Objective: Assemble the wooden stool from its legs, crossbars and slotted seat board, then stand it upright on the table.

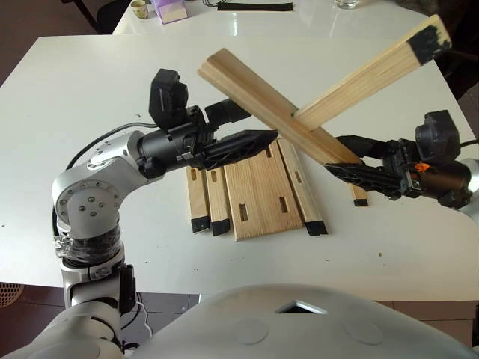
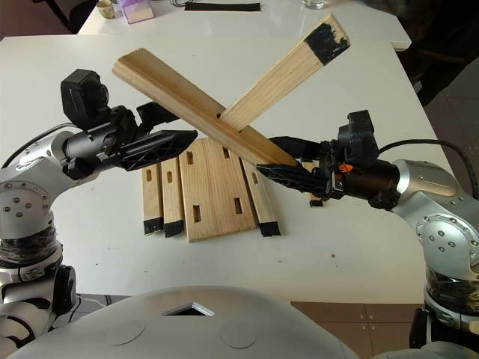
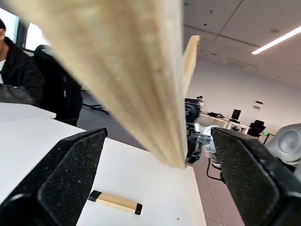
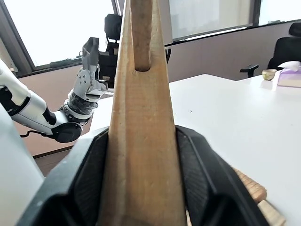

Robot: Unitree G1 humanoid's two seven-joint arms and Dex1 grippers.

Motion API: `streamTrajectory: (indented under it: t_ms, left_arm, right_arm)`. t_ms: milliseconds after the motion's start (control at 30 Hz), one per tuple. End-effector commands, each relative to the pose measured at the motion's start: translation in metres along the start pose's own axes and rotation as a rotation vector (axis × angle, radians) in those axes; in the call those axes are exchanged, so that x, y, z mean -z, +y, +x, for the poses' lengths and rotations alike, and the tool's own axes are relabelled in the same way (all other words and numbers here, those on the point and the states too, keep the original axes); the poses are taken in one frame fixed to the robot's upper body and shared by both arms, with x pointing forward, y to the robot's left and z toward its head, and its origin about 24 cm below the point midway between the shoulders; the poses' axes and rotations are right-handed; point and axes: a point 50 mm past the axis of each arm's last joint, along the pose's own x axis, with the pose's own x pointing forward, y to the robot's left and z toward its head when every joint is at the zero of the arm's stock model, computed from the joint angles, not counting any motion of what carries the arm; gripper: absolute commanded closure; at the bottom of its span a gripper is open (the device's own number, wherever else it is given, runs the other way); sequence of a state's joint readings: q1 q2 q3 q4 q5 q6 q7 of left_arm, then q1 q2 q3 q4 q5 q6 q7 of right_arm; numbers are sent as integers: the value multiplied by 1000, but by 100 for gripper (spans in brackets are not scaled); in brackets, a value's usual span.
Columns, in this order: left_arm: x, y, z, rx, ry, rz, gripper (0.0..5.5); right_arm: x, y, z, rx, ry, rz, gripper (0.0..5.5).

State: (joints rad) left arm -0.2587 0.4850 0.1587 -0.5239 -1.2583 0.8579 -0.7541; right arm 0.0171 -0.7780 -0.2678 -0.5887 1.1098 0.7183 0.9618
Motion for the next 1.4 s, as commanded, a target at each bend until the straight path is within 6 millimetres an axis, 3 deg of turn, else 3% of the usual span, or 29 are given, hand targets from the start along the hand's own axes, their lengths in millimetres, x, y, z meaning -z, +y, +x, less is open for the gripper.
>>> streamTrajectory:
  t_ms: [33,233,500,867,967,1033,1100,1133,1233,1267,1333,1400]
  left_arm:
    - [-3,-4,4,51,24,23,141]
    - [-6,-9,8,126,-1,20,218]
    - [6,-12,13,161,25,8,338]
    - [19,-6,2,140,112,62,346]
    - [10,10,-4,61,86,127,346]
    - [-5,37,-15,-65,56,187,346]
    - [-15,61,-23,-173,58,267,346]
    - [-18,68,-25,-209,52,291,346]
    - [-18,70,-14,-188,12,314,346]
    - [-18,69,-9,-181,5,322,345]
    - [-27,70,-10,-199,-13,356,344]
    - [-45,67,-27,-298,-22,439,342]
  right_arm:
    - [-2,2,5,-64,-4,16,345]
    - [3,4,8,-119,17,51,345]
    - [2,1,10,-164,32,72,345]
    - [-6,-11,4,-148,40,60,345]
    - [7,-34,2,-14,174,3,345]
    - [17,-71,-22,149,314,-86,345]
    - [28,-118,-47,434,502,-289,345]
    - [32,-134,-45,541,508,-322,345]
    - [55,-141,-6,532,455,-425,345]
    - [61,-135,-6,524,461,-463,344]
    - [58,-132,-28,589,491,-556,344]
    - [44,-140,-31,683,427,-624,344]
